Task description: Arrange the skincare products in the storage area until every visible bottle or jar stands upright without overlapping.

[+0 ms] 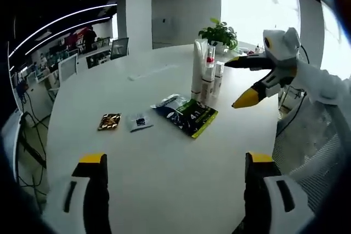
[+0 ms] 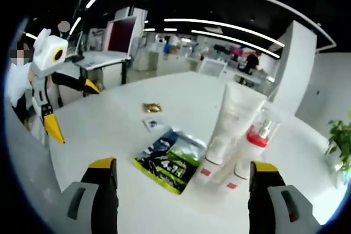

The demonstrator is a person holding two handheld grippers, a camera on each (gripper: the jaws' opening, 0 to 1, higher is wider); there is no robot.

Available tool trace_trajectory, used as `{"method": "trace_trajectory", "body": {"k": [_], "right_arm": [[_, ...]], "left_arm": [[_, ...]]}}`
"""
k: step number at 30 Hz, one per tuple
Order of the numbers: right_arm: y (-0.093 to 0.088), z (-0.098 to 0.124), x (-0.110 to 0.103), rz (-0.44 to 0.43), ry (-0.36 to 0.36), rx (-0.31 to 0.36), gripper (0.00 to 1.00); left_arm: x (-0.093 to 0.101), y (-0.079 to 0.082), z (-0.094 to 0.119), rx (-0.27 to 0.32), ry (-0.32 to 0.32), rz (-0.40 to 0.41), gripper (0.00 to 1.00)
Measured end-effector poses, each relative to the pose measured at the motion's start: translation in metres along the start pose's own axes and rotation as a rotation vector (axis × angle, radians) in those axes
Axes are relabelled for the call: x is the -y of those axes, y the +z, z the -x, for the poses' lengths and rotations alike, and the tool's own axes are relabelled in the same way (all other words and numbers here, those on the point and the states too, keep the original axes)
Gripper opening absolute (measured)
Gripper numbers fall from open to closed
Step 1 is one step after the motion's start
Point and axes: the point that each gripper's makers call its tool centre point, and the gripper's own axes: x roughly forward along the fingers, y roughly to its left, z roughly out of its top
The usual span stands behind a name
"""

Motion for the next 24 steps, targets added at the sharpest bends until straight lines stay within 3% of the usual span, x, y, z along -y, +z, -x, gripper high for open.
{"method": "trace_trajectory", "body": {"k": [3, 6, 9, 11, 15, 24], "right_arm": [[0.003, 0.001, 0.006, 0.036, -0.026, 0.013, 1.00], [0.021, 0.004, 0.009, 0.077, -0.044, 0.097, 1.00], [0.032, 0.006, 0.002, 0.081, -0.014, 0.144, 1.00], [0.042, 0.006, -0.005, 0.138, 0.002, 0.189, 1.00], [0.044, 0.002, -0.019, 0.166, 0.048, 0.204, 0.94], [0.033, -0.005, -0.058, 0.208, 0.177, 0.163, 0.80]], "left_arm": [[-0.001, 0.001, -0.001, 0.004, 0.004, 0.005, 0.99], [-0.001, 0.000, -0.003, 0.001, 0.001, 0.017, 0.99], [-0.001, -0.001, -0.006, -0.004, -0.002, 0.020, 0.99], [-0.002, -0.001, -0.007, -0.006, 0.000, 0.022, 0.99], [-0.006, 0.002, -0.006, -0.010, 0.001, 0.027, 0.99], [-0.016, 0.004, -0.012, 0.004, 0.011, 0.052, 0.99]]}}
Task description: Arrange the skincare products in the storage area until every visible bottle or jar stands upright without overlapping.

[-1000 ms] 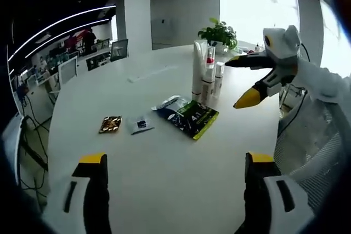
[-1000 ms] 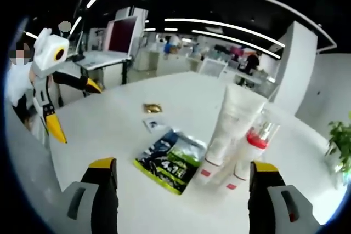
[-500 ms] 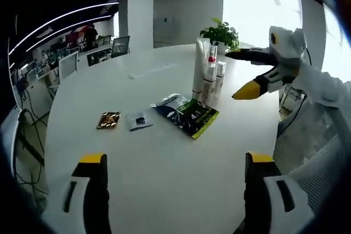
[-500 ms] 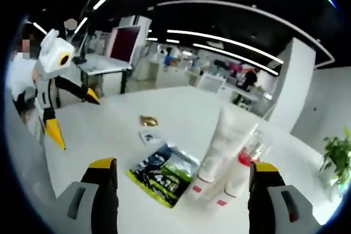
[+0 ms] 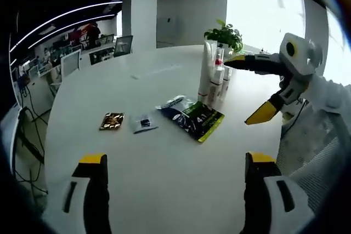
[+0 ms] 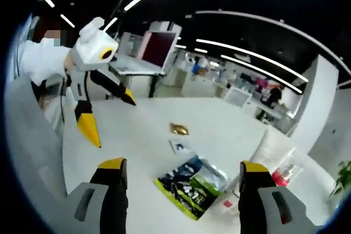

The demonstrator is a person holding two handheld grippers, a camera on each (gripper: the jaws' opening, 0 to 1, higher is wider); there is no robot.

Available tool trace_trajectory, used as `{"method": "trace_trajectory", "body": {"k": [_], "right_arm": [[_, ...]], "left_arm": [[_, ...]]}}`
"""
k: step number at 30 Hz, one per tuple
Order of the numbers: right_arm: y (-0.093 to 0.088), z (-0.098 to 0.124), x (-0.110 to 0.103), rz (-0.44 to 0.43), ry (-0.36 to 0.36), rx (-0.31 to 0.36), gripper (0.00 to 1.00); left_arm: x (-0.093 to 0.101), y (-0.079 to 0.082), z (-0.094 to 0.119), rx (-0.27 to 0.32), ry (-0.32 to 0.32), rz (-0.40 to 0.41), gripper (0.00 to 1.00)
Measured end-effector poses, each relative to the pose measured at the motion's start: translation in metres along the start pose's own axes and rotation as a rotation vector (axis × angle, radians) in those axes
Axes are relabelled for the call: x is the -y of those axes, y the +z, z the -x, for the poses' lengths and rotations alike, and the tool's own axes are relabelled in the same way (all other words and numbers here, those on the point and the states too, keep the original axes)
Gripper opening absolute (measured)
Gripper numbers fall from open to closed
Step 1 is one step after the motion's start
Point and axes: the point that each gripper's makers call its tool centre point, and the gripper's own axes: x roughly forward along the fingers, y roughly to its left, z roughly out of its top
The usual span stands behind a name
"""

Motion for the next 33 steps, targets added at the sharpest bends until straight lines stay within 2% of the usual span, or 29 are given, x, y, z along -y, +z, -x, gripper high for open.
{"method": "trace_trajectory", "body": {"k": [2, 4, 8, 13, 15, 20, 26, 33], "right_arm": [[-0.004, -0.004, -0.003, 0.006, 0.024, -0.021, 0.76], [-0.006, -0.009, -0.004, 0.047, 0.047, -0.043, 0.73], [0.000, -0.025, 0.001, 0.043, 0.070, -0.038, 0.62], [0.005, -0.048, 0.000, 0.037, 0.104, -0.038, 0.54], [0.000, -0.055, -0.002, 0.056, 0.111, -0.059, 0.53], [-0.009, -0.069, -0.006, 0.034, 0.143, -0.081, 0.53], [-0.011, -0.094, 0.000, 0.022, 0.158, -0.099, 0.48], [-0.020, -0.122, 0.005, 0.006, 0.186, -0.150, 0.48]], "left_arm": [[-0.002, 0.001, -0.001, 0.002, 0.003, 0.008, 0.99], [-0.004, 0.004, -0.002, 0.008, 0.005, 0.013, 0.99], [-0.005, 0.010, -0.001, 0.032, 0.008, 0.030, 0.99], [-0.002, 0.006, -0.003, 0.025, -0.002, 0.036, 0.97], [-0.002, 0.005, -0.006, 0.022, -0.006, 0.046, 0.96], [-0.006, 0.005, -0.011, 0.024, -0.004, 0.071, 0.94], [-0.008, 0.005, -0.013, 0.019, -0.009, 0.085, 0.93], [-0.005, -0.003, -0.015, 0.004, -0.026, 0.102, 0.92]]}}
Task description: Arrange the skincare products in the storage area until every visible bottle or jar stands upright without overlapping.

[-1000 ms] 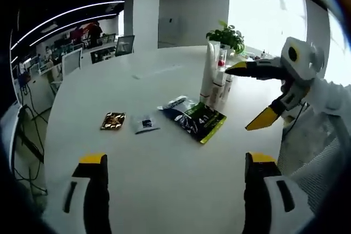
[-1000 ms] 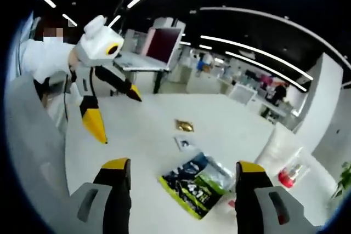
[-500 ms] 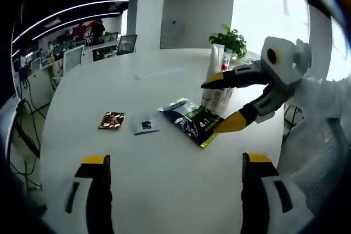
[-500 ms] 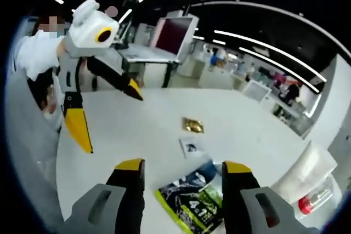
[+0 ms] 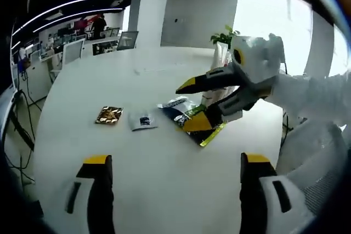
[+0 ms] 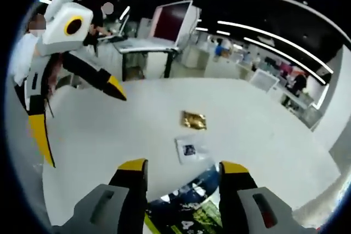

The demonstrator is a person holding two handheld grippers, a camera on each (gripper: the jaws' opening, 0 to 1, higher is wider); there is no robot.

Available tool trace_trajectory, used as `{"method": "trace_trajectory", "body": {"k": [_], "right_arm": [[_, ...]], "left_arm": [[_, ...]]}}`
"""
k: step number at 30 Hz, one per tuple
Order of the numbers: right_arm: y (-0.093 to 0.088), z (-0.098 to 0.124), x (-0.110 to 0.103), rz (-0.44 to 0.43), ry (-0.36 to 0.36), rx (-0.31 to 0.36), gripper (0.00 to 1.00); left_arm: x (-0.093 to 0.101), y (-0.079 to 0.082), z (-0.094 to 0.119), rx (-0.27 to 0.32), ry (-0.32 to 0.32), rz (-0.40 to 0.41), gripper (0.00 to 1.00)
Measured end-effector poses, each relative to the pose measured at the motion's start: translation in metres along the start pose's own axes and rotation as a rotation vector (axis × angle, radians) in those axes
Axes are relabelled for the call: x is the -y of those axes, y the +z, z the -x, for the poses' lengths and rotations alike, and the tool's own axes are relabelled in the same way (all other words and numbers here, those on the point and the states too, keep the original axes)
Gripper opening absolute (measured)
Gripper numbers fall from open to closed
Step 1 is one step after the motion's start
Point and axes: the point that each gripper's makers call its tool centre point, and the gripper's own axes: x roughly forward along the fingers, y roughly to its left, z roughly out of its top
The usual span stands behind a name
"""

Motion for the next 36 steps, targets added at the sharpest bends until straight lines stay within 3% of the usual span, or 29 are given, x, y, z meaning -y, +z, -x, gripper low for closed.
{"method": "trace_trajectory", "body": {"k": [4, 17, 21, 25, 36], "right_arm": [[-0.005, -0.013, 0.001, -0.042, 0.034, -0.026, 0.48], [-0.014, -0.047, 0.008, -0.062, 0.069, -0.115, 0.50], [-0.013, -0.055, 0.010, -0.122, 0.093, -0.117, 0.51], [-0.012, -0.062, 0.018, -0.134, 0.089, -0.119, 0.51], [-0.018, -0.076, 0.015, -0.141, 0.135, -0.153, 0.52]], "left_arm": [[0.000, -0.003, -0.001, -0.001, -0.005, 0.015, 0.91], [-0.005, -0.007, -0.002, -0.003, -0.014, 0.041, 0.90], [-0.006, -0.007, 0.000, 0.005, -0.012, 0.051, 0.89], [-0.006, -0.007, 0.001, 0.010, -0.015, 0.054, 0.89], [-0.011, -0.009, 0.001, 0.020, -0.015, 0.079, 0.87]]}}
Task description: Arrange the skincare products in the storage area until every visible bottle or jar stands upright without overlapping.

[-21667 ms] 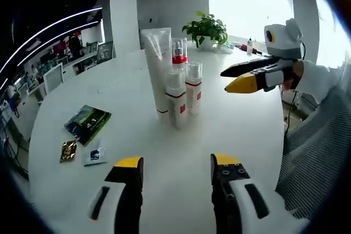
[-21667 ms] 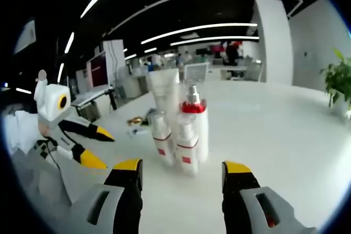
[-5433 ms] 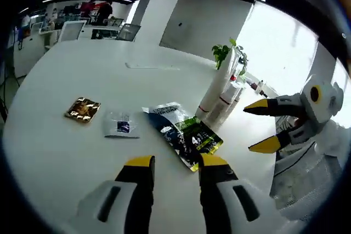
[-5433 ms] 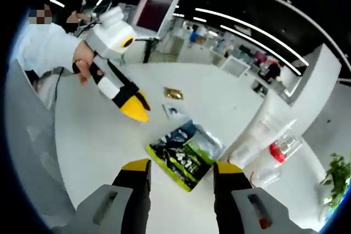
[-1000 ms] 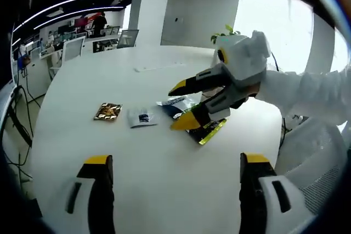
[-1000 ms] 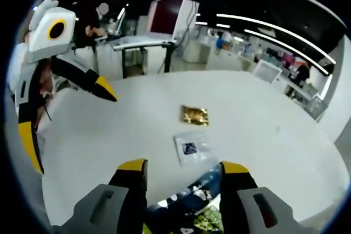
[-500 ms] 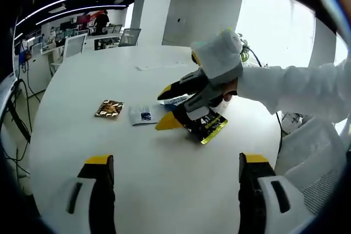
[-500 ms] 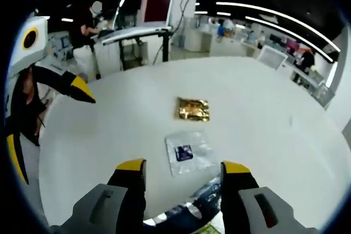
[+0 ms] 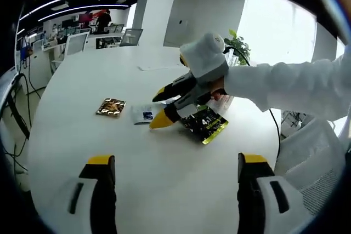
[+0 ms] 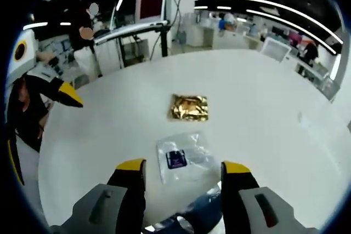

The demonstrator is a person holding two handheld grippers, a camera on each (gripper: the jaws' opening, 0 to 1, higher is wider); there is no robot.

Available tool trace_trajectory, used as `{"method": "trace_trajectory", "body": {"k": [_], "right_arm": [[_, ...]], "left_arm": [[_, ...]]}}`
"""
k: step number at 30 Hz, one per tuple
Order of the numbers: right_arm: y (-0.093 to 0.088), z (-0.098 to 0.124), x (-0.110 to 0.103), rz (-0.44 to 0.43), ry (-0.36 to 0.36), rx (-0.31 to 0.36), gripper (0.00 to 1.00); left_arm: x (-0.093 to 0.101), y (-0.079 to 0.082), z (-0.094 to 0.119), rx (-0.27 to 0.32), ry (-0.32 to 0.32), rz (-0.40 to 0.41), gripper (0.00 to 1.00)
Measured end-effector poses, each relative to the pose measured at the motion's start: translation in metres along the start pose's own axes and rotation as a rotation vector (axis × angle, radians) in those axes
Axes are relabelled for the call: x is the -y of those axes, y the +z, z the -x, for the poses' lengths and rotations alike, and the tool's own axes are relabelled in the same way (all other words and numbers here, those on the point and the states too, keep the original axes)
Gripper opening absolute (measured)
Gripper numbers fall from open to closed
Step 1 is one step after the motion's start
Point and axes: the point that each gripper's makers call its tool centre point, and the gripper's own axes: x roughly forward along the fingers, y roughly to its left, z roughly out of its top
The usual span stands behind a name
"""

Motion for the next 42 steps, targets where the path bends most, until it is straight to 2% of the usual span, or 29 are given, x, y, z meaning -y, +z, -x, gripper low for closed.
{"method": "trace_trajectory", "body": {"k": [8, 12, 15, 20, 23, 25, 29, 31, 32, 36, 40, 42], "right_arm": [[0.003, -0.006, -0.001, 0.003, 0.020, 0.000, 0.49], [0.003, -0.008, 0.001, 0.043, 0.014, -0.005, 0.37], [0.003, -0.007, 0.001, 0.031, 0.012, -0.003, 0.36], [0.002, -0.006, -0.002, 0.019, 0.010, -0.002, 0.35], [0.000, -0.005, -0.005, 0.006, 0.010, -0.001, 0.35], [-0.001, -0.003, -0.007, 0.003, 0.008, 0.001, 0.35], [-0.003, -0.001, -0.010, -0.008, 0.009, 0.010, 0.35], [-0.003, 0.000, -0.012, -0.015, 0.011, 0.013, 0.35], [-0.004, 0.001, -0.013, -0.017, 0.009, 0.014, 0.35], [-0.005, 0.005, -0.019, -0.023, 0.010, 0.016, 0.35], [-0.004, 0.009, -0.025, -0.046, 0.018, 0.037, 0.35], [-0.004, 0.012, -0.027, -0.055, 0.017, 0.047, 0.35]], "left_arm": [[0.000, -0.002, -0.001, 0.002, -0.011, 0.013, 0.86], [-0.003, -0.001, -0.003, 0.014, -0.010, 0.027, 0.85], [-0.009, -0.003, -0.005, 0.015, 0.003, 0.036, 0.83], [-0.013, -0.002, -0.009, 0.041, -0.013, 0.112, 0.81], [-0.018, 0.007, -0.012, 0.101, -0.030, 0.240, 0.81], [-0.022, 0.011, -0.013, 0.127, -0.030, 0.302, 0.77], [-0.032, 0.012, -0.015, 0.133, 0.008, 0.284, 0.69], [-0.037, 0.011, -0.017, 0.134, 0.022, 0.310, 0.68], [-0.037, 0.013, -0.019, 0.151, 0.014, 0.357, 0.65], [-0.038, 0.014, -0.024, 0.185, -0.009, 0.437, 0.55], [-0.037, 0.009, -0.031, 0.171, -0.027, 0.462, 0.50], [-0.034, 0.008, -0.036, 0.166, -0.053, 0.500, 0.48]]}}
